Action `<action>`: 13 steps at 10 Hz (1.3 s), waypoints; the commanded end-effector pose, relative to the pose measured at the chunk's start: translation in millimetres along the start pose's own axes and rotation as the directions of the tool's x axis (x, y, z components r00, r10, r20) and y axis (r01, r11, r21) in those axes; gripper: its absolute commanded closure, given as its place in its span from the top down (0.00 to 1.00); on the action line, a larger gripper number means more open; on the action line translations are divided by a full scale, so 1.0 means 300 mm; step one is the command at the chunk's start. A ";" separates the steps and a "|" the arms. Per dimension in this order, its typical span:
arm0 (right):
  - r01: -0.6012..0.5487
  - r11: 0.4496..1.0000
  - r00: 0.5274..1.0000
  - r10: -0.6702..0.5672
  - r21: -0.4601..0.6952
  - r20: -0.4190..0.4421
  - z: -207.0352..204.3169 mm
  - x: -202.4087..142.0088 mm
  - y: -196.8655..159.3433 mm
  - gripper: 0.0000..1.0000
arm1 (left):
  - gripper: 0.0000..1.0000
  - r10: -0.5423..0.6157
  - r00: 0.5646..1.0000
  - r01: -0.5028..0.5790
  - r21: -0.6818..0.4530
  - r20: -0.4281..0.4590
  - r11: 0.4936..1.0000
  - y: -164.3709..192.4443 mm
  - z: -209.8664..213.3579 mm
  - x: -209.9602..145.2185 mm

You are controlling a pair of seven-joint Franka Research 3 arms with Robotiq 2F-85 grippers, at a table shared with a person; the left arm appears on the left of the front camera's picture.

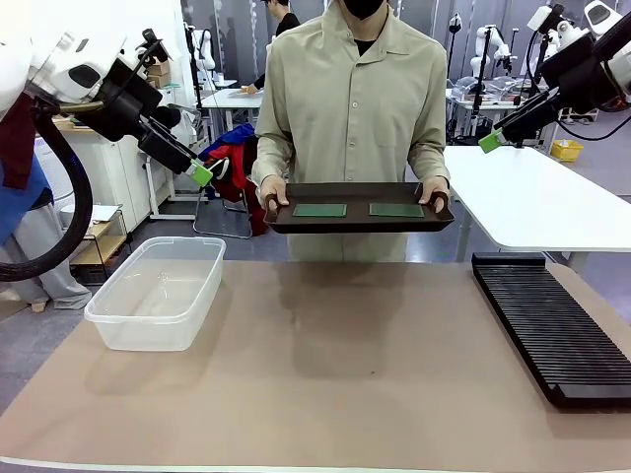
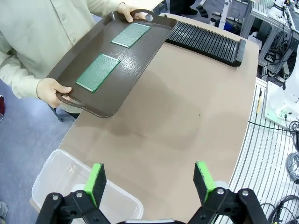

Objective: Sort PCBs into racks and boxes based on the side picked up.
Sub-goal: Pick up the Blank PCB handed by the Human.

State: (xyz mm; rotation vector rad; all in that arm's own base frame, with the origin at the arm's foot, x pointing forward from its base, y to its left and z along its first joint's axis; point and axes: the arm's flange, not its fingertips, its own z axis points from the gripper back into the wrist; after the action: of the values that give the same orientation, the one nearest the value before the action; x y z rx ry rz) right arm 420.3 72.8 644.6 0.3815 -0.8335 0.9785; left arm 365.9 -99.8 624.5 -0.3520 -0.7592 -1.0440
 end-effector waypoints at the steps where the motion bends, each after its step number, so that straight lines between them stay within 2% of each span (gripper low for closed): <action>1: 0.019 1.000 0.999 -0.019 -0.003 -0.036 0.015 0.007 -0.013 1.00 | 1.00 0.001 1.000 -0.001 -0.008 -0.002 1.000 -0.004 0.004 -0.002; 4: 0.031 0.999 0.998 -0.033 -0.029 -0.047 0.002 0.000 -0.031 1.00 | 1.00 0.001 1.000 -0.001 -0.008 -0.002 1.000 -0.004 0.004 -0.002; 5: 0.012 1.000 1.000 -0.012 -0.013 -0.007 0.009 -0.012 -0.018 1.00 | 1.00 0.001 1.000 -0.001 -0.008 -0.002 1.000 -0.004 0.004 -0.002; 13: 0.012 1.000 1.000 -0.012 -0.013 -0.007 0.009 -0.012 -0.018 1.00 | 1.00 0.001 1.000 -0.001 -0.008 -0.002 1.000 -0.004 0.004 -0.002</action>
State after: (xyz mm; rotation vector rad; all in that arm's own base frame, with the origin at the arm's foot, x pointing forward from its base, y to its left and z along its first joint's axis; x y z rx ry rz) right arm 423.4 65.1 643.5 0.3695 -0.8296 0.9596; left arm 365.9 -99.9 624.5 -0.3522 -0.7590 -1.0442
